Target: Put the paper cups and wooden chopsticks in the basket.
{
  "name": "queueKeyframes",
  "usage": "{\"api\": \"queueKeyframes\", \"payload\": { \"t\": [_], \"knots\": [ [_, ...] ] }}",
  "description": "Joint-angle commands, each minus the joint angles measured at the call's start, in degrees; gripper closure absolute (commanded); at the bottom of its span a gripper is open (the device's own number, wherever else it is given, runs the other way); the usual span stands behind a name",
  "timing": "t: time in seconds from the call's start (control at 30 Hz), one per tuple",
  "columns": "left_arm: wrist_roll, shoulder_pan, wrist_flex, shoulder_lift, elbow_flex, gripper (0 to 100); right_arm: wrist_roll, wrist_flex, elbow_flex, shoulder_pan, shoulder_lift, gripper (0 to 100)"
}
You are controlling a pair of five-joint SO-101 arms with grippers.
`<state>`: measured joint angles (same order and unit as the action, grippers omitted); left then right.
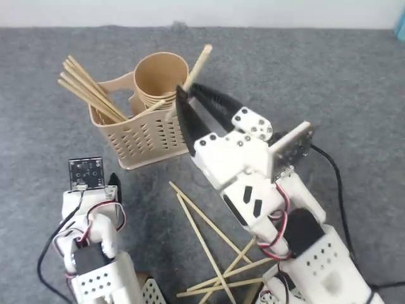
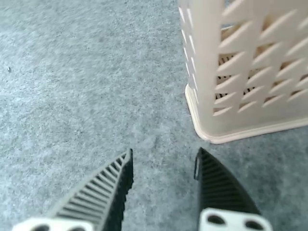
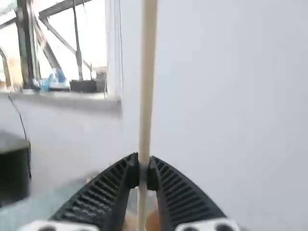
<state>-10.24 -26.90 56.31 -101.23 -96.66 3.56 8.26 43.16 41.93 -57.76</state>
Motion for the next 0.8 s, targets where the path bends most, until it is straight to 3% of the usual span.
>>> {"api": "queueKeyframes", "payload": {
  "t": [0.0, 0.23, 0.43, 0.63, 0.77],
  "knots": [
    [0.7, -0.35, -1.14, 0.44, 0.31, 80, 1.05, -9.45, -6.33, 0.31, 4.7, 99.1],
    [0.79, -0.35, -1.32, 0.44, 0.31, 80, 9.41, -16.66, -12.31, 1.63, 19.65, 99.1],
    [0.79, -0.35, -1.32, 0.44, 0.31, 80, 14.68, -22.02, -7.65, -0.13, 31.08, 98.9],
    [0.79, -0.35, -1.32, 0.44, 0.31, 80, 9.93, -27.82, -7.65, 0.84, 39.08, 97.8],
    [0.79, -0.35, -1.32, 0.44, 0.31, 80, 8.88, -25.45, -7.91, 0.92, 41.36, 86.4]
  ]
}}
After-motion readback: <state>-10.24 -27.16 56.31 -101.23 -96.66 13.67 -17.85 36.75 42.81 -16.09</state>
